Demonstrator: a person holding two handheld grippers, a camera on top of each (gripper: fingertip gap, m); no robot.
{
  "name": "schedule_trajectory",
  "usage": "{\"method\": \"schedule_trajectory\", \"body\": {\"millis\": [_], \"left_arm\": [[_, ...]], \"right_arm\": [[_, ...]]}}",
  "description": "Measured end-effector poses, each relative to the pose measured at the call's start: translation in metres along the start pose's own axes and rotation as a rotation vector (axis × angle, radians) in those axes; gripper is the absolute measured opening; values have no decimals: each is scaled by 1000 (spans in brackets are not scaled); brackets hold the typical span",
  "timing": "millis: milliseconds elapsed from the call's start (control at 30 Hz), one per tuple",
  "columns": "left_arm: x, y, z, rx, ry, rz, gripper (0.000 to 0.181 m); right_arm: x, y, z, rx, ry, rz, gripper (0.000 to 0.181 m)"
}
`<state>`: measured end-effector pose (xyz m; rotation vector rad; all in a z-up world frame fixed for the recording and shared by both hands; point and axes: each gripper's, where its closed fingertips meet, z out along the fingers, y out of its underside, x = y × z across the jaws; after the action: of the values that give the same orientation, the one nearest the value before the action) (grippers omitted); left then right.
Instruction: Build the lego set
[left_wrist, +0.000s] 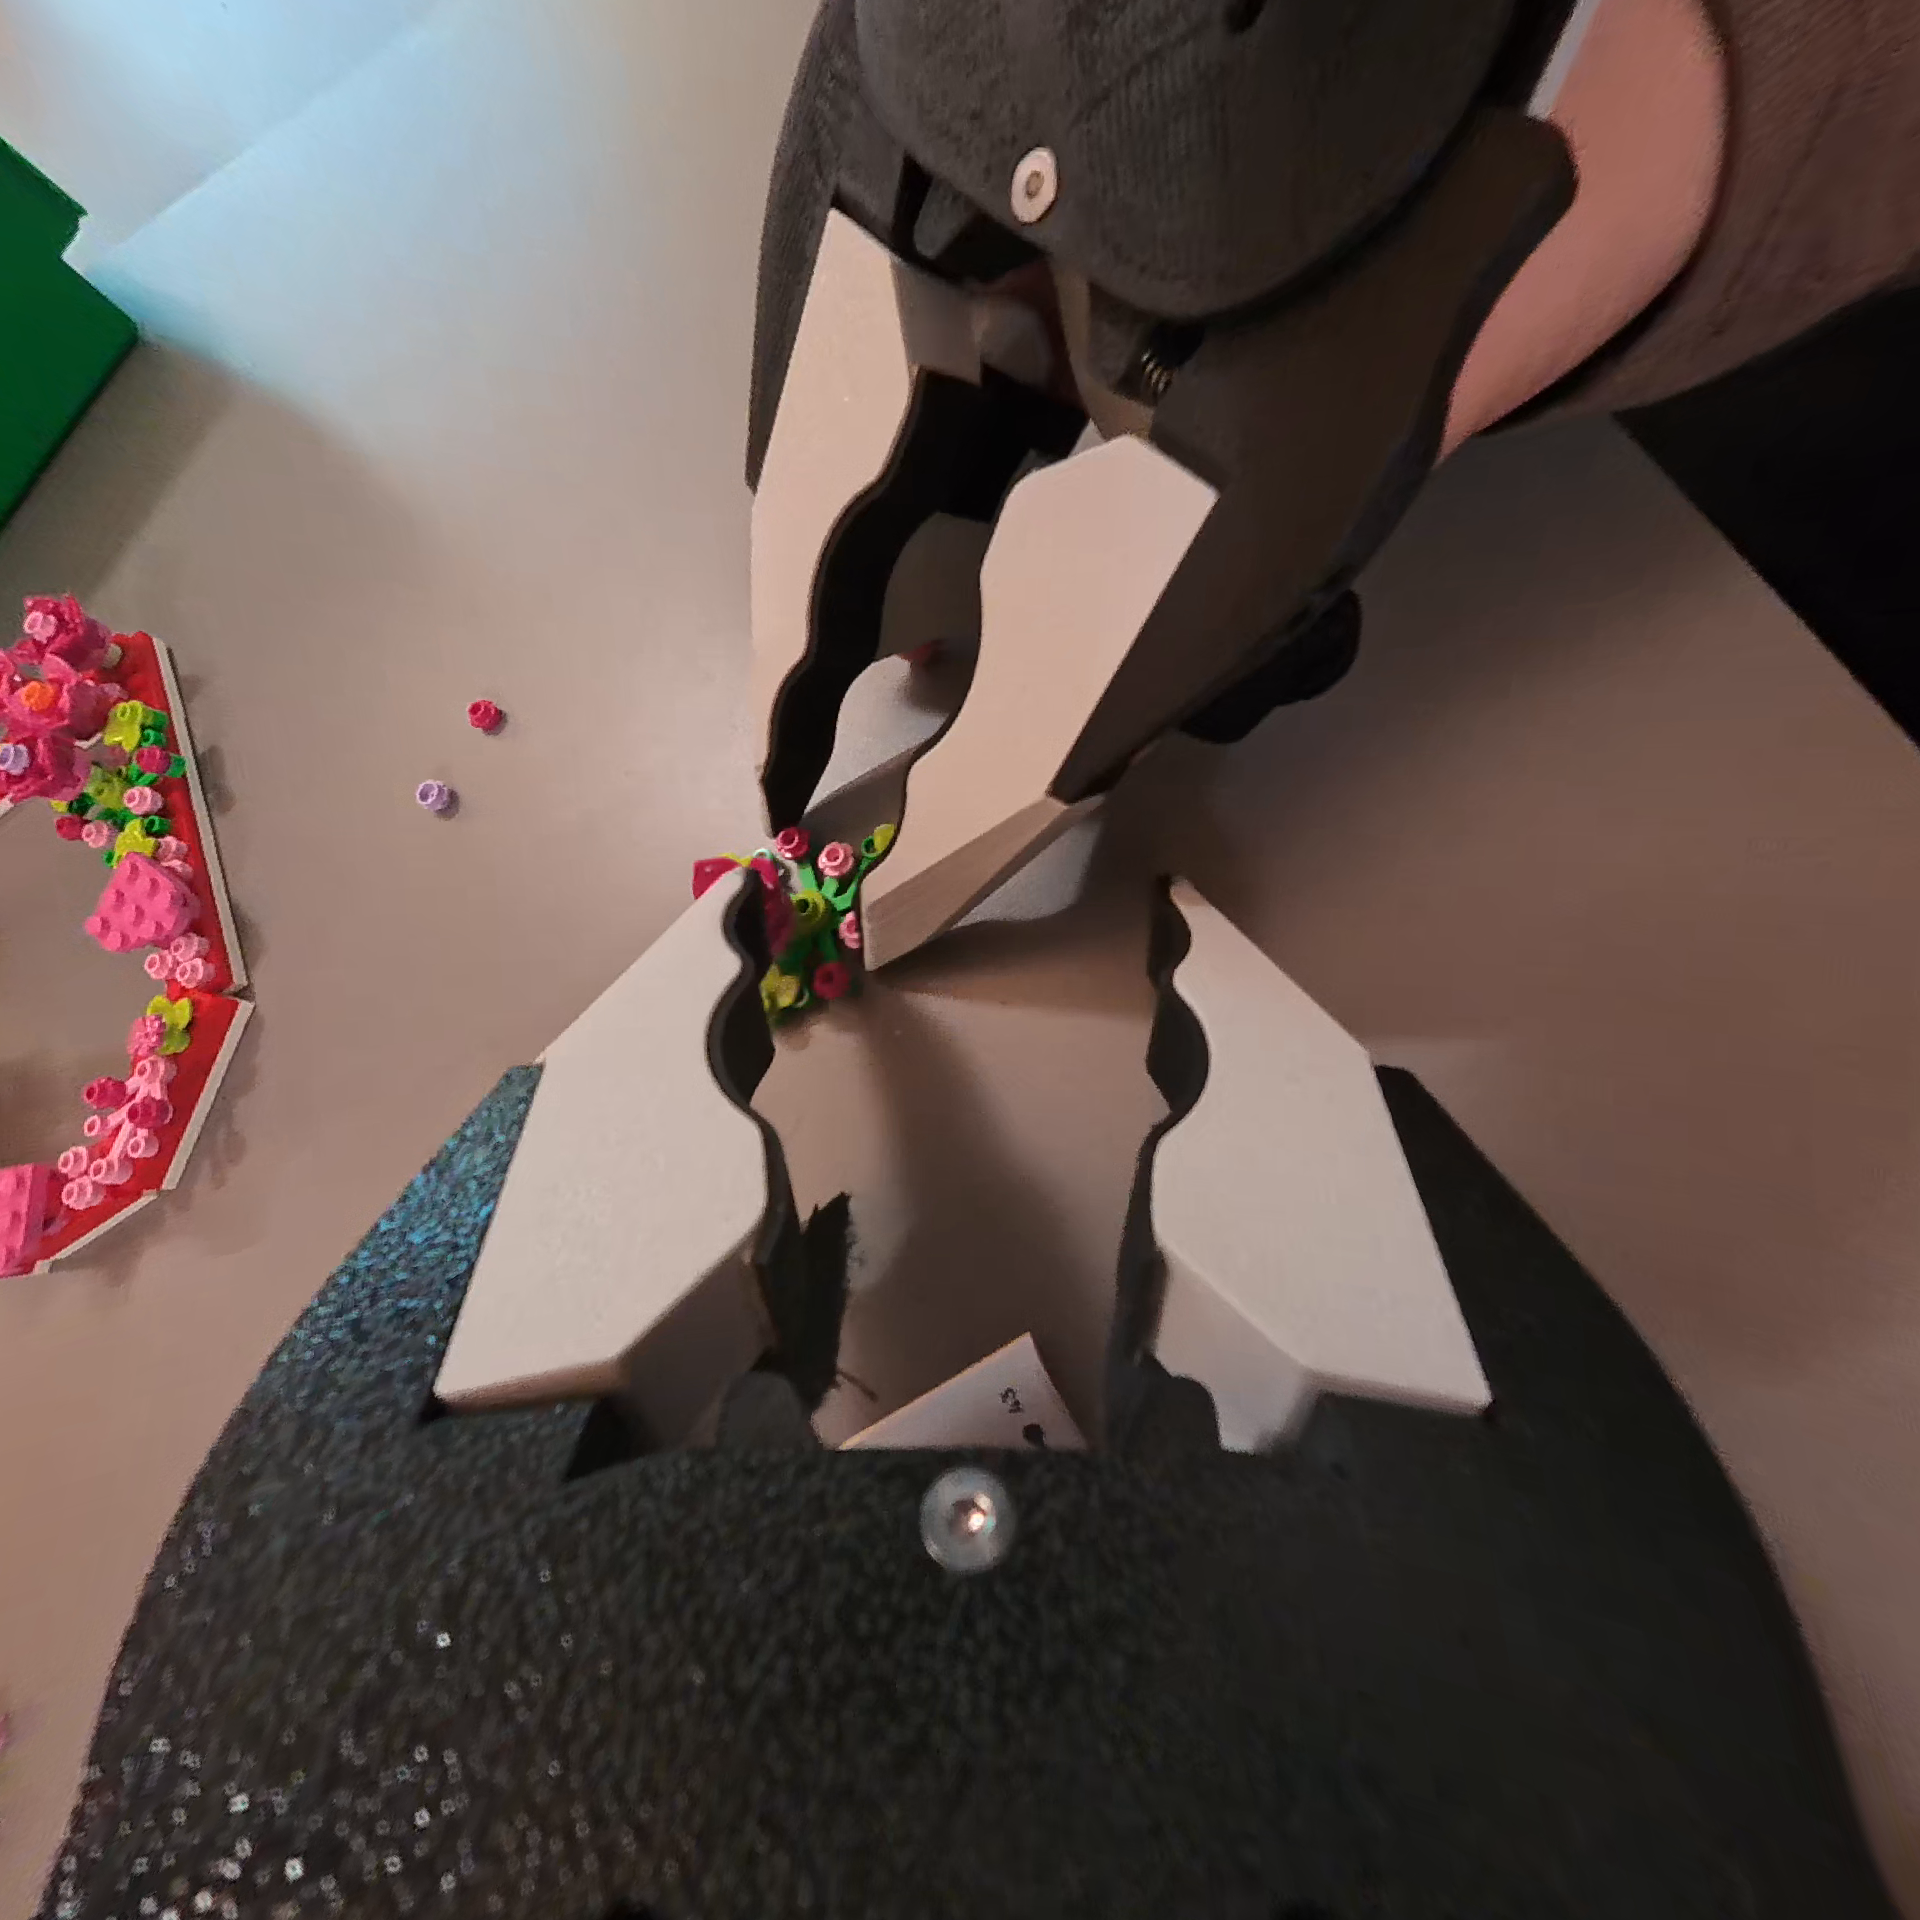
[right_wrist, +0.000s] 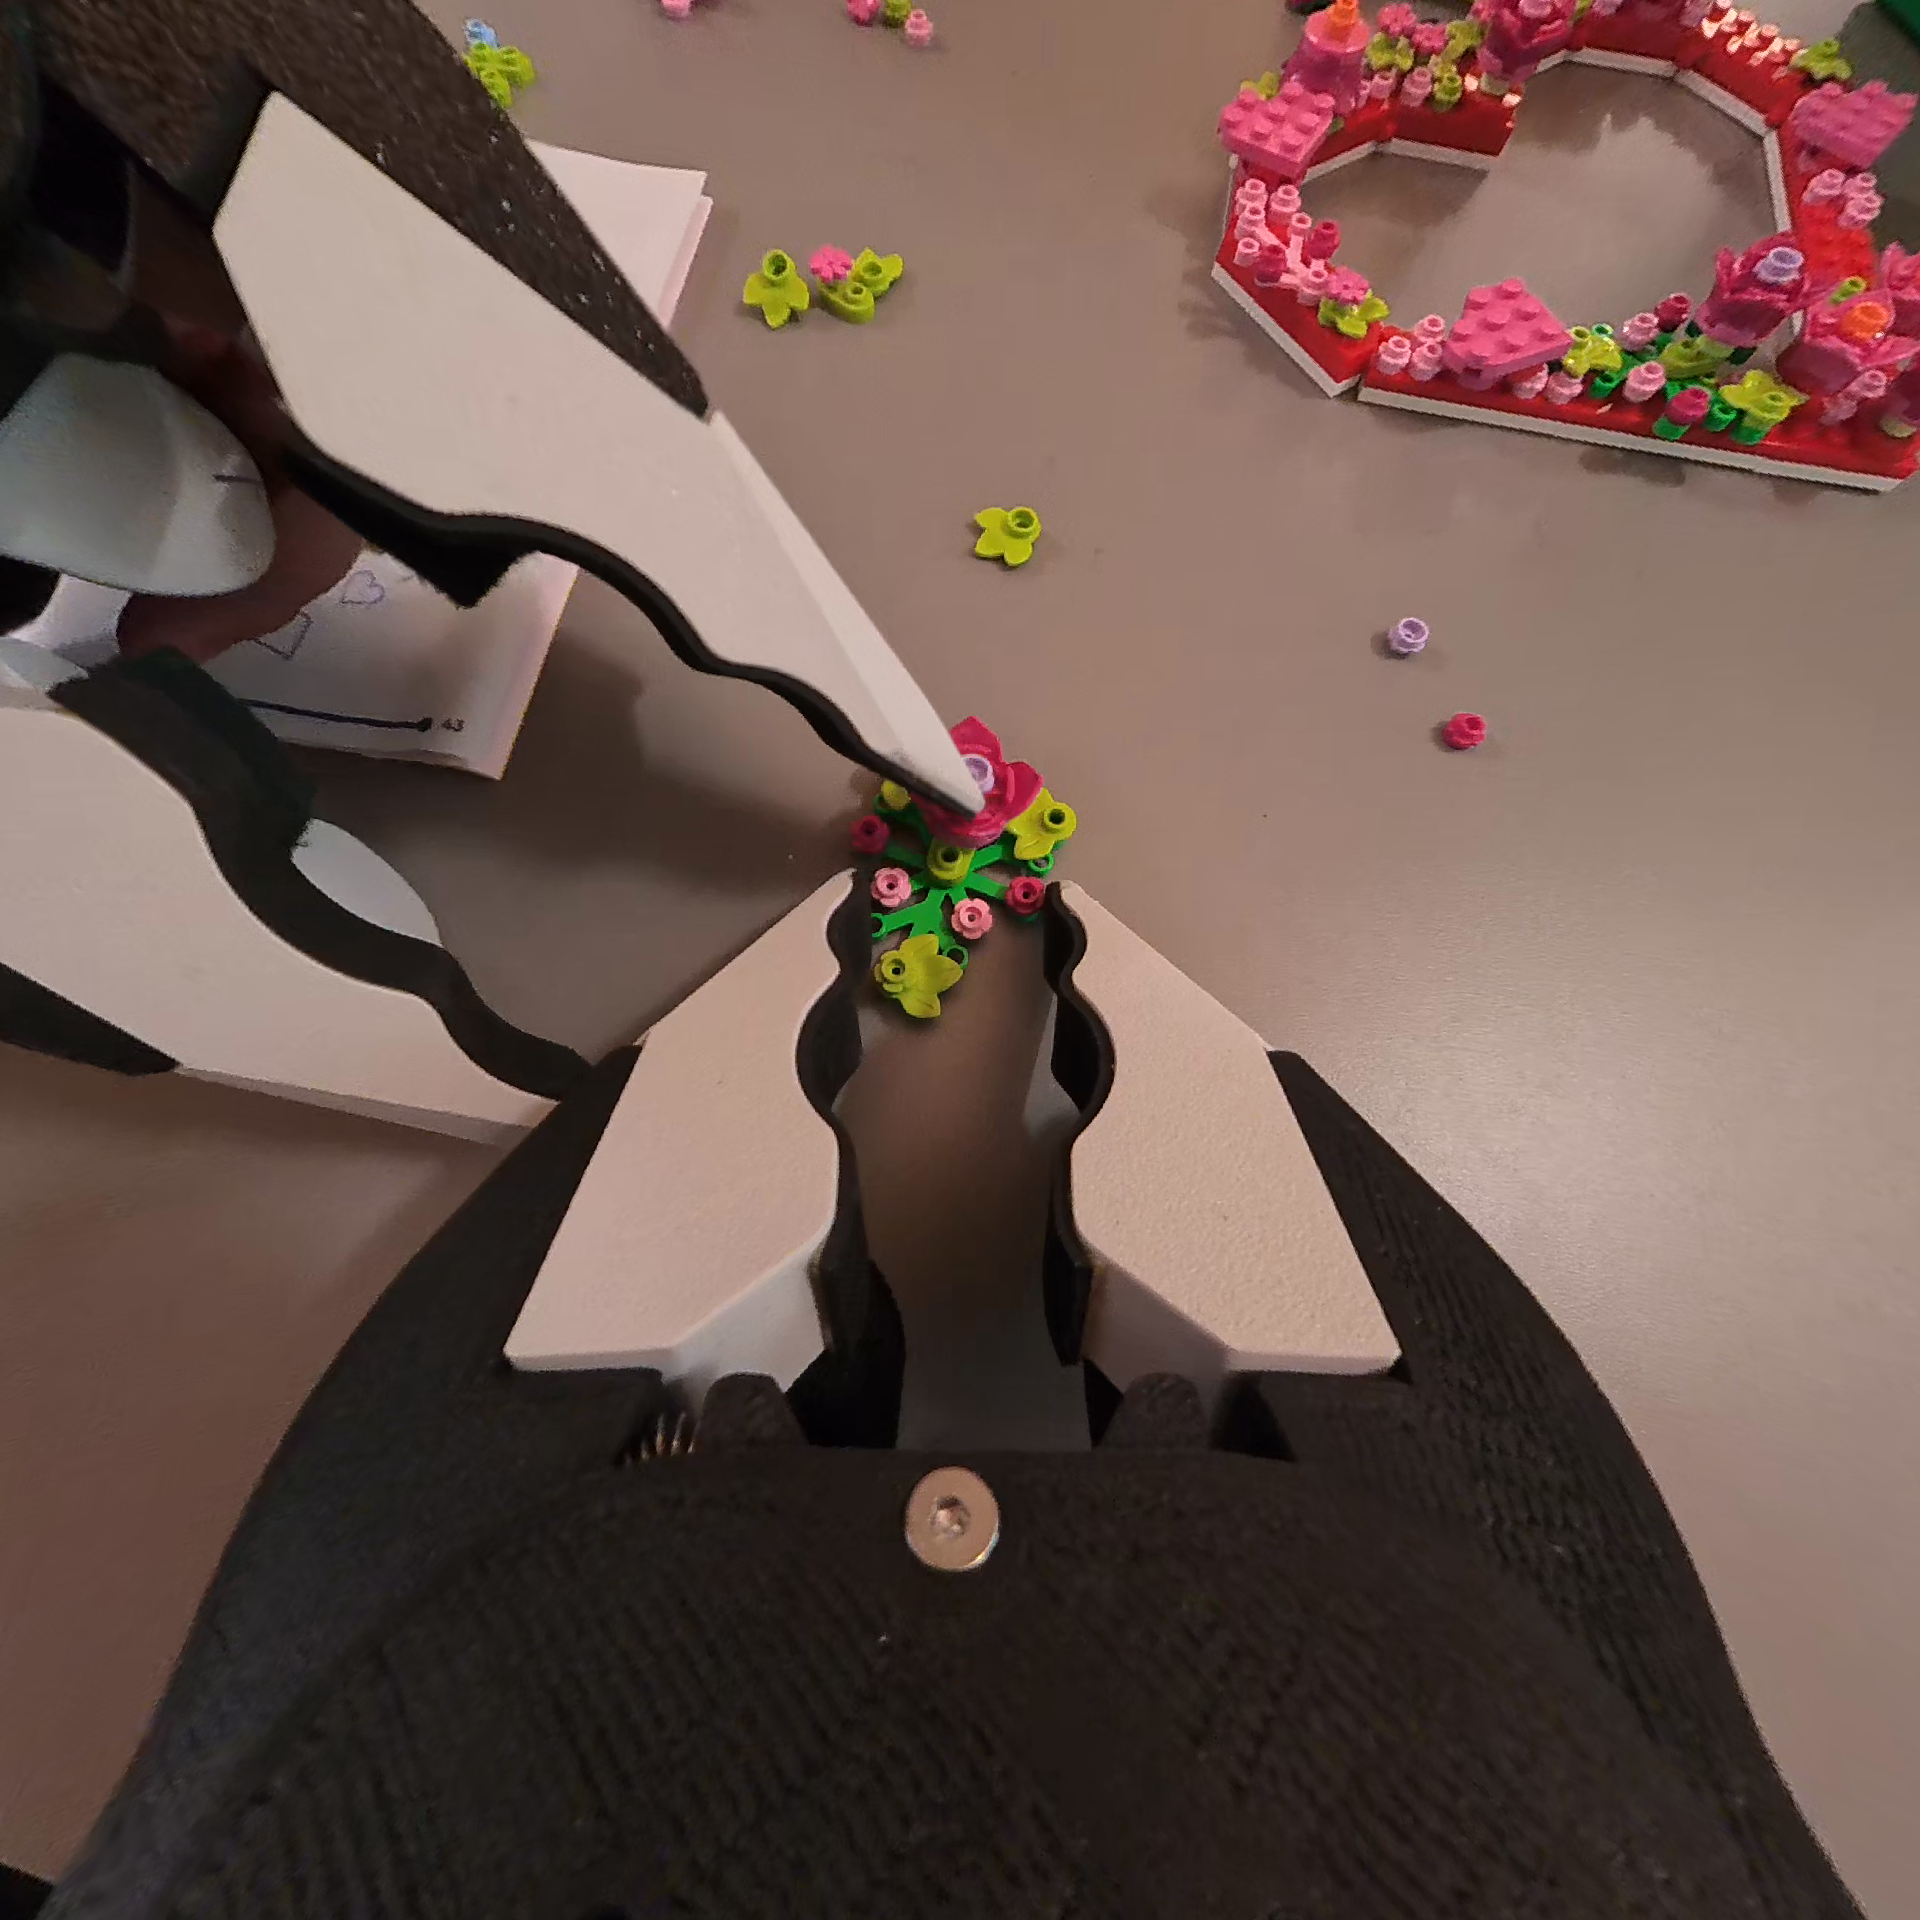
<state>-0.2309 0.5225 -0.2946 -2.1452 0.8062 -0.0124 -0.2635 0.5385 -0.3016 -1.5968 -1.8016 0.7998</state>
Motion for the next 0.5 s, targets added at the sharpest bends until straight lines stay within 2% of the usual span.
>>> {"method": "schedule_trajectory", "body": {"millis": [500], "left_arm": [[0,-1,0,12,-2,7,71]], "right_arm": [[0,-1,-1,5,17,-33,30]]}}
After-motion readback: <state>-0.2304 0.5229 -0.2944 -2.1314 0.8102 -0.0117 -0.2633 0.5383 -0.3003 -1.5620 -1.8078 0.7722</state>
